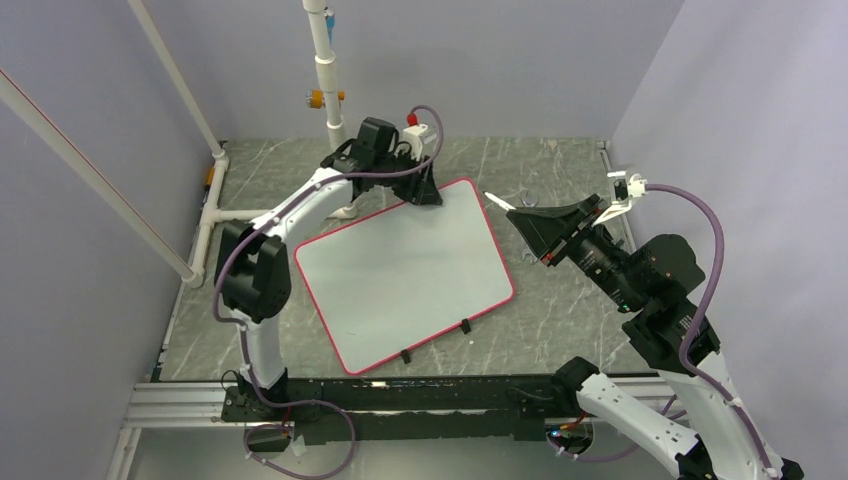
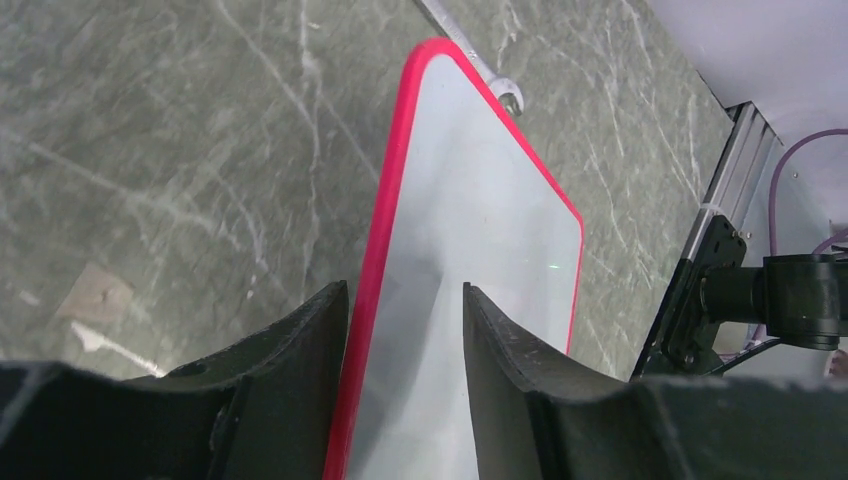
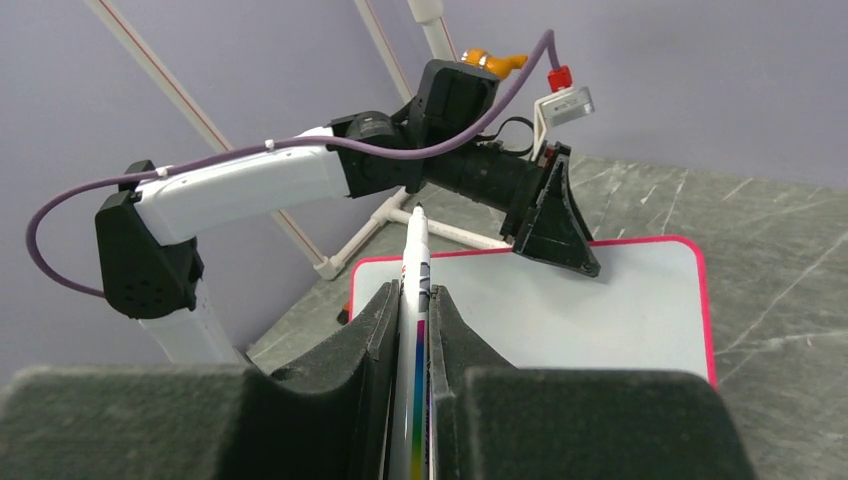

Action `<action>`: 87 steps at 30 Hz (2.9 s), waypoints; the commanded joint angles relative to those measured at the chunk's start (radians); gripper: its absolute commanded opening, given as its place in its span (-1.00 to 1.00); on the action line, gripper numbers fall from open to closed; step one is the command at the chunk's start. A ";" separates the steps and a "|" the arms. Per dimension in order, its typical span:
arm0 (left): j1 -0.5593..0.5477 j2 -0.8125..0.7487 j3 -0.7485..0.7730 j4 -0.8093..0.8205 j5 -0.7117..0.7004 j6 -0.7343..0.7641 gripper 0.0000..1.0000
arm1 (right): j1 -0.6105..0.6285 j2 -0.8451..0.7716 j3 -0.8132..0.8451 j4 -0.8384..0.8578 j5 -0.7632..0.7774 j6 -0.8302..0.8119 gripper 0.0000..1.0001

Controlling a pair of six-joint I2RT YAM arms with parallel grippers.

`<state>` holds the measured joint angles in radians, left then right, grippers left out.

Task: Write a sentence on the whiteboard
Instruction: Move the whiteboard to the center of the board, then hold the whiteboard on the whiteboard stand.

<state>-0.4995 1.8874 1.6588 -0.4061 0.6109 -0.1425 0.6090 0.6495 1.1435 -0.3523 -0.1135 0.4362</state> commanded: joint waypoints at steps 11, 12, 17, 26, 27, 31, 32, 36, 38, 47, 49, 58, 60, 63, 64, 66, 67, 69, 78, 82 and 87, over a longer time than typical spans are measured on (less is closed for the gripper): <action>-0.067 0.062 0.295 -0.109 -0.023 0.040 0.76 | -0.002 0.000 0.040 -0.019 0.037 -0.038 -1.00; -0.064 0.045 0.308 -0.137 -0.041 0.055 0.85 | -0.002 0.000 0.039 -0.018 0.038 -0.036 -1.00; 0.008 -0.081 0.307 -0.282 -0.063 0.099 0.91 | -0.002 0.008 0.024 0.004 0.029 -0.020 -1.00; 0.263 -0.411 -0.053 -0.358 0.014 0.130 0.81 | -0.001 0.034 -0.011 0.049 0.006 -0.007 -1.00; 0.296 -0.445 -0.114 -0.337 0.043 0.131 0.79 | -0.002 0.038 -0.011 0.054 0.002 -0.007 -1.00; 0.404 -0.555 -0.321 -0.185 0.094 0.081 0.73 | -0.002 0.056 -0.022 0.079 -0.019 0.003 -1.00; 0.426 -0.564 -0.356 -0.162 0.112 0.073 0.72 | -0.002 0.060 -0.024 0.084 -0.025 0.007 -1.00; 0.463 -0.537 -0.410 -0.110 0.193 0.068 0.64 | -0.001 0.085 -0.014 0.085 -0.059 0.014 -1.00; 0.475 -0.508 -0.398 -0.124 0.243 0.084 0.60 | -0.001 0.098 -0.007 0.082 -0.080 0.004 -1.00; 0.490 -0.462 -0.410 -0.134 0.306 0.120 0.51 | -0.001 0.179 -0.013 0.129 -0.179 -0.049 -1.00; 0.489 -0.454 -0.406 -0.152 0.291 0.130 0.45 | -0.002 0.201 -0.022 0.150 -0.202 -0.062 -1.00; 0.489 -0.416 -0.417 -0.154 0.328 0.181 0.31 | 0.000 0.287 -0.096 0.270 -0.313 -0.091 -1.00; 0.490 -0.402 -0.414 -0.162 0.327 0.186 0.29 | 0.000 0.292 -0.105 0.274 -0.314 -0.106 -1.00; 0.489 -0.380 -0.406 -0.174 0.330 0.192 0.26 | 0.000 0.299 -0.118 0.280 -0.313 -0.118 -1.00; 0.488 -0.374 -0.404 -0.179 0.331 0.195 0.25 | -0.001 0.302 -0.122 0.283 -0.318 -0.120 -1.00; 0.487 -0.364 -0.405 -0.183 0.337 0.199 0.24 | 0.001 0.313 -0.129 0.291 -0.330 -0.128 -1.00; 0.487 -0.359 -0.405 -0.186 0.345 0.201 0.23 | 0.000 0.320 -0.129 0.294 -0.336 -0.132 -1.00; 0.487 -0.354 -0.406 -0.192 0.367 0.205 0.20 | 0.000 0.334 -0.128 0.294 -0.343 -0.139 -1.00; 0.466 -0.384 -0.429 -0.181 0.438 0.204 0.13 | 0.000 0.355 -0.127 0.289 -0.348 -0.145 -1.00; 0.455 -0.375 -0.430 -0.194 0.441 0.207 0.10 | 0.000 0.353 -0.122 0.279 -0.346 -0.145 -1.00; 0.433 -0.354 -0.425 -0.221 0.449 0.219 0.03 | 0.000 0.352 -0.119 0.271 -0.348 -0.141 -1.00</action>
<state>-0.0483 1.5356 1.2301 -0.6117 1.0130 0.0418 0.6094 1.0138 1.0130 -0.1192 -0.4484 0.3099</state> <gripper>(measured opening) 0.530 0.153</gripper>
